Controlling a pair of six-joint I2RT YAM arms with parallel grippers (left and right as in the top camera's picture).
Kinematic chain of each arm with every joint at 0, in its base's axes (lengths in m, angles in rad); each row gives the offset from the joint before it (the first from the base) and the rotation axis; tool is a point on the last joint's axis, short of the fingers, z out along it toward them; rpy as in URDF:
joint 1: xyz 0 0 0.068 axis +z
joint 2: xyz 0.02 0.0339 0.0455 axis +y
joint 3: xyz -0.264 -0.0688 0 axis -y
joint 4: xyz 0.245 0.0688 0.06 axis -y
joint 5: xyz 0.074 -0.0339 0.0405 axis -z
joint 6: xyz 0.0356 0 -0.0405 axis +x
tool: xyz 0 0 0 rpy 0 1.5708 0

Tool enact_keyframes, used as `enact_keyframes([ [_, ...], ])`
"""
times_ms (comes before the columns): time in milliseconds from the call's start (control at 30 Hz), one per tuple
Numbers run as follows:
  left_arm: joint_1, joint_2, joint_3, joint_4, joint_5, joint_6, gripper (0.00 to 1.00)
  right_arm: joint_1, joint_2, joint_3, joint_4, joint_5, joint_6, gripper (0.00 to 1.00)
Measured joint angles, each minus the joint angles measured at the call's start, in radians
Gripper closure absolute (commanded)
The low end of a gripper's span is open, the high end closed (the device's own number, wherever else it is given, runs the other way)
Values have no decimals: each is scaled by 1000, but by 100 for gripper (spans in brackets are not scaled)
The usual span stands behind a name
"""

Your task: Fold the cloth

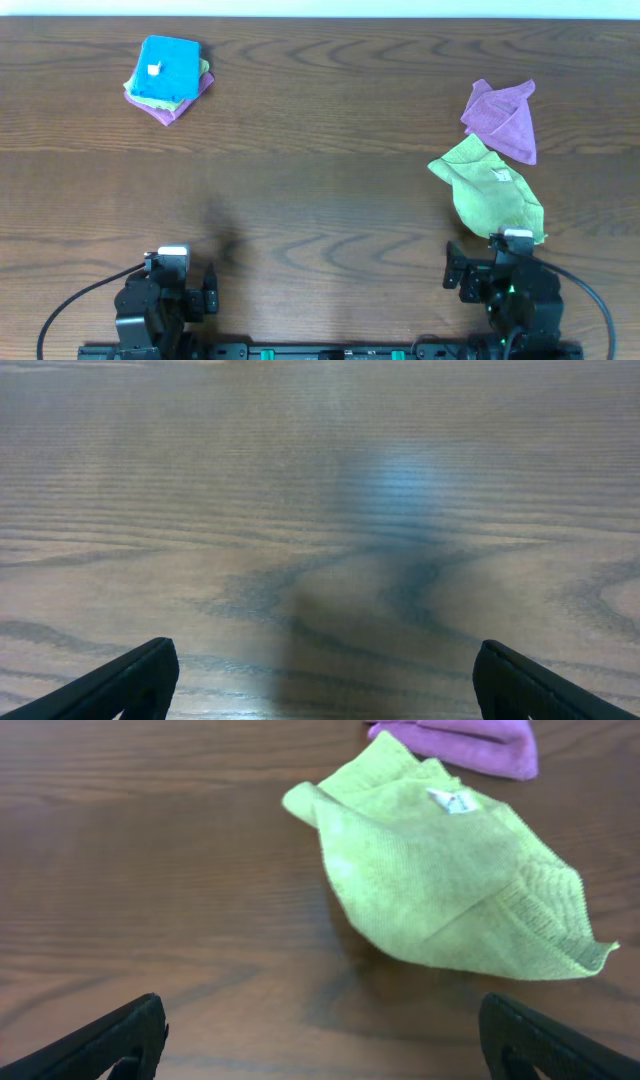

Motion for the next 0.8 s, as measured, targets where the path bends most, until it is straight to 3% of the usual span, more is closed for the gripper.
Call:
enact_keyframes([
  [267,0,0,0,0,0,0,5,-69,-74,-101,12,-1,-34,1],
  [800,0,0,0,0,0,0,5,-72,-79,-142,9,-39,-61,1],
])
